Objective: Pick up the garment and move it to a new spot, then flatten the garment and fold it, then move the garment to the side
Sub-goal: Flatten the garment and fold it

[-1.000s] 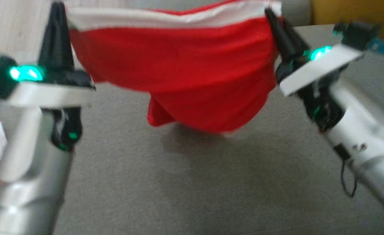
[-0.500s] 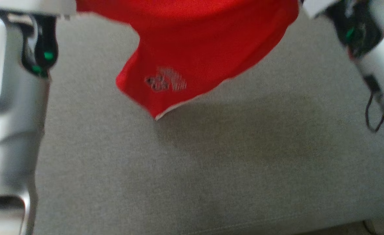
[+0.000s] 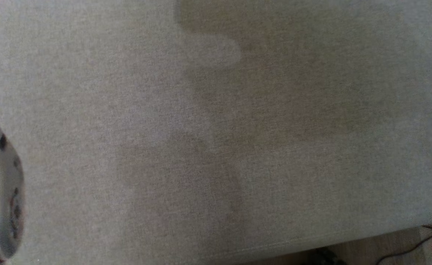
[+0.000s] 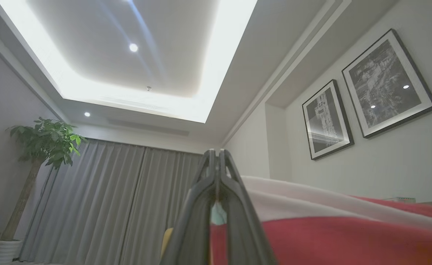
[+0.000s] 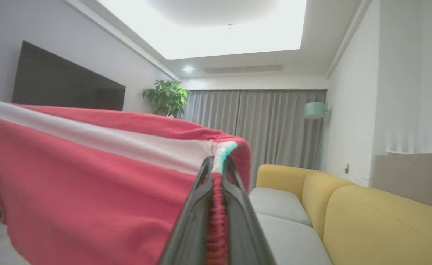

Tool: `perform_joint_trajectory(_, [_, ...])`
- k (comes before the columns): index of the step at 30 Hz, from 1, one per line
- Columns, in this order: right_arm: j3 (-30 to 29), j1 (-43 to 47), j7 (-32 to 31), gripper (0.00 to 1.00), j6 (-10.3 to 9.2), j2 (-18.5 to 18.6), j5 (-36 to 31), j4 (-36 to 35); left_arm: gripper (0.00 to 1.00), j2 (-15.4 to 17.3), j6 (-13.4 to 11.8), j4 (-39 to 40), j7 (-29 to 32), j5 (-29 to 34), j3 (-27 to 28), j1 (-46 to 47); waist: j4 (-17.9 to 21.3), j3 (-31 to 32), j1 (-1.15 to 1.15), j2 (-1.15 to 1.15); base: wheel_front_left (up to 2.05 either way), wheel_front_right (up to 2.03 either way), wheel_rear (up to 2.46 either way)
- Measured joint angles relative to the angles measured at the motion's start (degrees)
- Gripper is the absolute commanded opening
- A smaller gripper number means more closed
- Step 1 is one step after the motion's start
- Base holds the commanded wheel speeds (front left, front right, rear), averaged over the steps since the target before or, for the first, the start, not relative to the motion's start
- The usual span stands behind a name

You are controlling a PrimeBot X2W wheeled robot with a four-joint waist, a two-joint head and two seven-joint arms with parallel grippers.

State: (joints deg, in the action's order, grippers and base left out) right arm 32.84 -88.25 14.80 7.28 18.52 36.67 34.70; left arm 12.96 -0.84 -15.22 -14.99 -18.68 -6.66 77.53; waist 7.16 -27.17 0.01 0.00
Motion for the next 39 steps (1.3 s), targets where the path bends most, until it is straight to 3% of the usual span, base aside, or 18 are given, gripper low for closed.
perform_joint_trajectory(3, [0.0, 4.8, 0.1, 0.0, 0.0, -0.4, -2.0, -2.7, 0.0, -1.6, 2.3, 2.4, -0.2, 1.6, 2.2, -4.3, -0.5, -0.8, 0.01, 0.0, 0.0, 0.0, 0.0])
perform_joint_trajectory(10, [-0.4, 27.0, 0.1, 0.0, 0.0, -1.3, -1.3, -4.3, 0.0, -7.9, 6.0, 1.9, -0.1, 2.0, 6.1, -30.7, -0.6, 1.5, 0.0, 0.0, 0.0, 0.0, 0.0])
perform_joint_trajectory(19, [0.5, 50.6, 0.1, 0.0, 0.0, -2.1, 2.0, -9.3, 0.0, -11.1, 7.9, -1.1, 0.0, 0.9, 8.9, -54.4, -1.1, 7.2, -0.02, 0.0, 0.0, 0.0, 0.0])
perform_joint_trajectory(24, [3.9, 58.9, 0.0, 0.0, 0.0, -2.5, 3.8, -10.0, 0.0, -11.1, 7.9, -1.9, 0.1, -3.1, 8.0, -63.5, -1.4, 11.4, -0.02, 0.0, 0.0, 0.0, 0.0])
perform_joint_trajectory(39, [3.8, 82.2, -0.2, 0.0, 0.0, -2.9, 7.8, -14.8, 0.0, -10.9, 5.3, -0.5, 0.3, -7.3, 4.1, -83.3, -3.0, 25.0, -0.03, 0.01, 0.0, 0.0, 0.0])
